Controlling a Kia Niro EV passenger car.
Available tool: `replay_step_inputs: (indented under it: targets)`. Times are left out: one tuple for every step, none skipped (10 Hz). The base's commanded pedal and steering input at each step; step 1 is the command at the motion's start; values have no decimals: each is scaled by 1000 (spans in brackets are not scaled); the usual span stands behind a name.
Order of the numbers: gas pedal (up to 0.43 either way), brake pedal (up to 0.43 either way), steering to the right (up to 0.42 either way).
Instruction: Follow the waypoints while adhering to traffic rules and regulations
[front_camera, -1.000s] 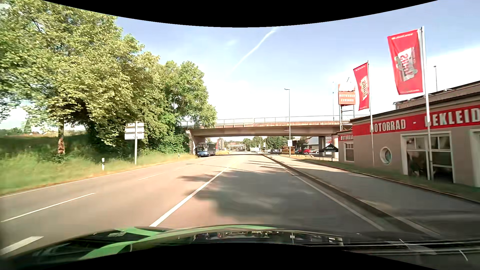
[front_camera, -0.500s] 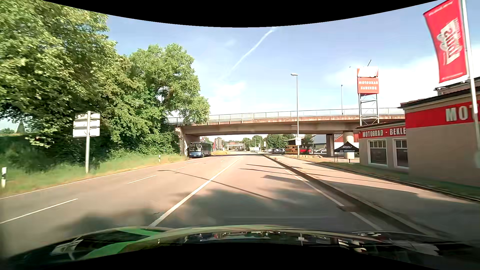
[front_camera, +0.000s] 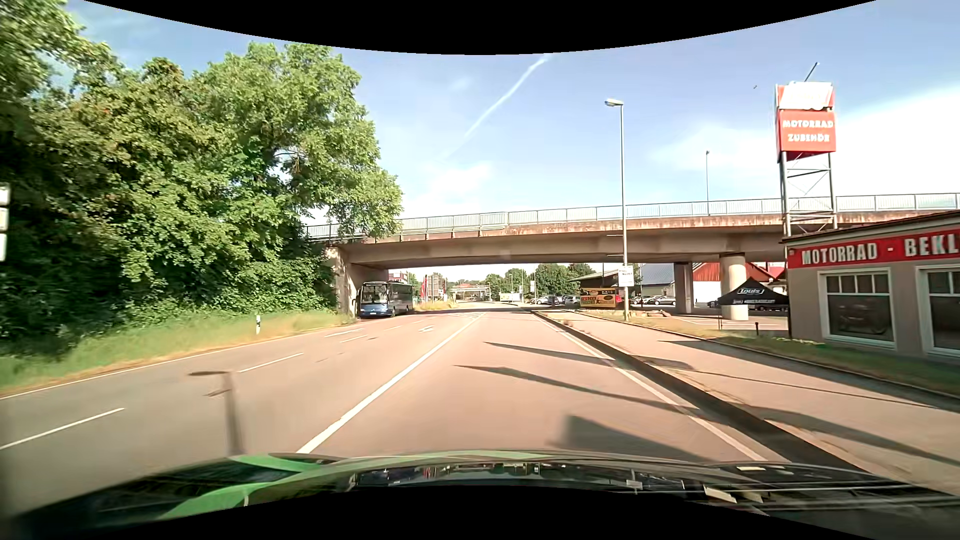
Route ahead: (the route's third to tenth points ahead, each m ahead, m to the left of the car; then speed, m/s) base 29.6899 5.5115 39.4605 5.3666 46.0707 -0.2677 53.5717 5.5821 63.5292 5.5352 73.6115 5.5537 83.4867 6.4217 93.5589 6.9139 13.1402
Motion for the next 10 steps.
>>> replay_step_inputs:
  targets:
    - [39,0,-2]
    - [39,0,-2]
    - [39,0,-2]
    - [39,0,-2]
    - [39,0,-2]
    - [39,0,-2]
    - [39,0,-4]
    - [47,0,-5]
    - [47,0,-5]
    - [47,0,-5]
